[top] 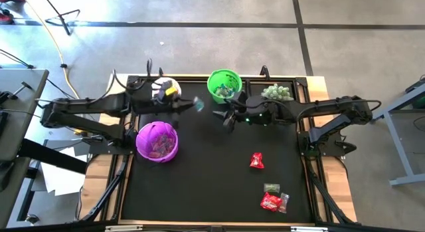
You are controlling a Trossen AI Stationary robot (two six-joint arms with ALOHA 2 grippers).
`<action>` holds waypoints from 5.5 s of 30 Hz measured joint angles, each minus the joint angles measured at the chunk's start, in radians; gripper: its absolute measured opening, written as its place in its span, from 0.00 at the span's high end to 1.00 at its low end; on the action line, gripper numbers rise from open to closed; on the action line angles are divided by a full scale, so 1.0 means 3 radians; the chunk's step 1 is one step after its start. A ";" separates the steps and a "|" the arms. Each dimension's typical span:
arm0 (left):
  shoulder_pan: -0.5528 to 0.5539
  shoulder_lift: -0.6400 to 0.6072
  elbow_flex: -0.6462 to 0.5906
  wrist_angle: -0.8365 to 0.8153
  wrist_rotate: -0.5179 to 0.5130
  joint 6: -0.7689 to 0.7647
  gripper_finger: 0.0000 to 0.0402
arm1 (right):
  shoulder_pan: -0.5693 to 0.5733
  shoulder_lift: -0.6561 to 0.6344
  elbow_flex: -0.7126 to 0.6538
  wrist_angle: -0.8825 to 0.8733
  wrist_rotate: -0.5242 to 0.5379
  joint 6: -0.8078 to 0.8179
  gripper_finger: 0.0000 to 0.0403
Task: Sort candy
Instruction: Put the blue gummy into the violet bucket, then put the red candy into the white bucket
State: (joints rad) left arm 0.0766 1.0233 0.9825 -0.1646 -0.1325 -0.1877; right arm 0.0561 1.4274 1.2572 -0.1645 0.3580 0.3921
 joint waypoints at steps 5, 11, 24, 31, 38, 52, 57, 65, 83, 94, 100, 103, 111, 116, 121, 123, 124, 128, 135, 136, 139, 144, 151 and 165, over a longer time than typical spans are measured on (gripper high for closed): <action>-0.0079 -0.0408 0.0000 -0.1689 0.0521 -0.0939 1.00 | -0.0001 -0.0030 0.0000 -0.0361 -0.0001 0.0375 0.50; -0.0379 -0.0627 -0.0003 -0.3249 0.1019 -0.1777 1.00 | -0.0002 -0.0035 0.0000 -0.0580 0.0001 0.0625 0.50; -0.0523 -0.0606 -0.0006 -0.3494 0.0648 -0.0933 0.78 | 0.0031 -0.0035 0.0000 -0.1255 -0.0472 0.1301 0.50; -0.0523 -0.0516 -0.0006 -0.2800 0.0480 -0.0614 0.69 | 0.0395 -0.0015 -0.0046 -0.2233 -0.0773 0.2155 0.50; -0.0523 -0.0411 -0.0006 -0.1636 0.0347 -0.0230 0.68 | 0.0740 0.0000 -0.0580 -0.2283 -0.0708 0.3480 0.50; -0.0496 -0.0360 -0.0005 -0.1006 0.0226 -0.0065 0.68 | 0.1198 0.0005 -0.1891 -0.0955 -0.0735 0.5136 0.50; -0.0496 -0.0362 -0.0005 -0.1003 0.0225 -0.0067 0.68 | 0.1219 -0.0004 -0.2056 -0.0864 -0.0734 0.5212 0.50; -0.0496 -0.0362 -0.0005 -0.1003 0.0115 -0.0069 0.68 | 0.1217 -0.0009 -0.2202 -0.0786 -0.0752 0.5214 0.52; -0.0251 -0.0362 -0.0005 -0.0941 -0.0217 -0.0064 0.68 | 0.1208 -0.0003 -0.2210 -0.0836 -0.0764 0.5238 0.97; -0.0147 -0.0362 -0.0005 -0.0891 -0.0216 -0.0064 0.68 | 0.1208 -0.0230 -0.2039 -0.0825 -0.0170 0.5053 0.99; -0.0082 -0.0362 -0.0005 -0.0637 -0.0215 -0.0061 0.68 | 0.1117 -0.0432 -0.1852 -0.0806 0.0413 0.4456 0.99; -0.0027 -0.0364 -0.0005 -0.0454 -0.0214 -0.0059 0.68 | 0.0984 -0.0522 -0.1737 -0.0799 0.0678 0.4005 0.99; 0.0245 -0.0364 -0.0005 0.0029 -0.0216 0.0399 0.68 | 0.0348 -0.0621 -0.1400 -0.0736 0.0898 0.2700 0.99; 0.0438 -0.0366 -0.0005 0.0175 -0.0218 0.0460 0.68 | -0.0158 -0.0613 -0.1334 -0.0116 0.0695 0.1980 0.99; 0.0577 -0.0378 -0.0005 0.0088 -0.0176 0.0422 0.68 | -0.0553 -0.0536 -0.1336 0.0919 0.0216 0.1346 0.99; 0.0624 -0.0357 -0.0005 0.0103 -0.0105 0.0384 0.68 | -0.0650 -0.0478 -0.1292 0.1287 0.0013 0.1175 0.99; 0.0648 -0.0345 -0.0005 0.0107 -0.0045 0.0381 0.68 | -0.0683 -0.0447 -0.1257 0.1436 -0.0073 0.1110 0.99; 0.0745 -0.0271 -0.0005 0.0189 0.0272 0.0366 0.68 | -0.0719 -0.0277 -0.1050 0.1687 -0.0388 0.0795 0.99; 0.0765 0.0000 -0.0005 0.0660 0.0620 0.0288 0.68 | -0.0662 0.0103 -0.0387 0.1688 -0.0476 0.0122 0.99; 0.0763 0.0044 -0.0005 0.0757 0.0623 0.0288 0.68 | -0.0658 0.0158 -0.0287 0.1676 -0.0496 0.0046 0.99; 0.0763 0.0147 -0.0004 0.0932 0.0686 0.0289 0.68 | -0.0658 0.0279 -0.0019 0.1546 -0.0558 -0.0066 0.99; 0.0763 0.0208 -0.0004 0.0968 0.0709 0.0385 0.68 | -0.0637 0.0427 0.0275 0.1204 -0.0700 -0.0142 0.99; 0.0760 0.0210 -0.0003 0.1005 0.0710 0.0431 0.68 | -0.0595 0.0441 0.0326 0.1202 -0.0736 -0.0263 0.99; 0.0763 0.0369 -0.0002 0.1242 0.0839 -0.0012 0.68 | -0.0595 0.0438 0.0326 0.1209 -0.0749 -0.0289 0.99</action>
State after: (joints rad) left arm 0.3054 1.1339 0.9820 0.2078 0.1193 -0.1915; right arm -0.1223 1.5589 1.3548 0.1982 0.1332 0.3054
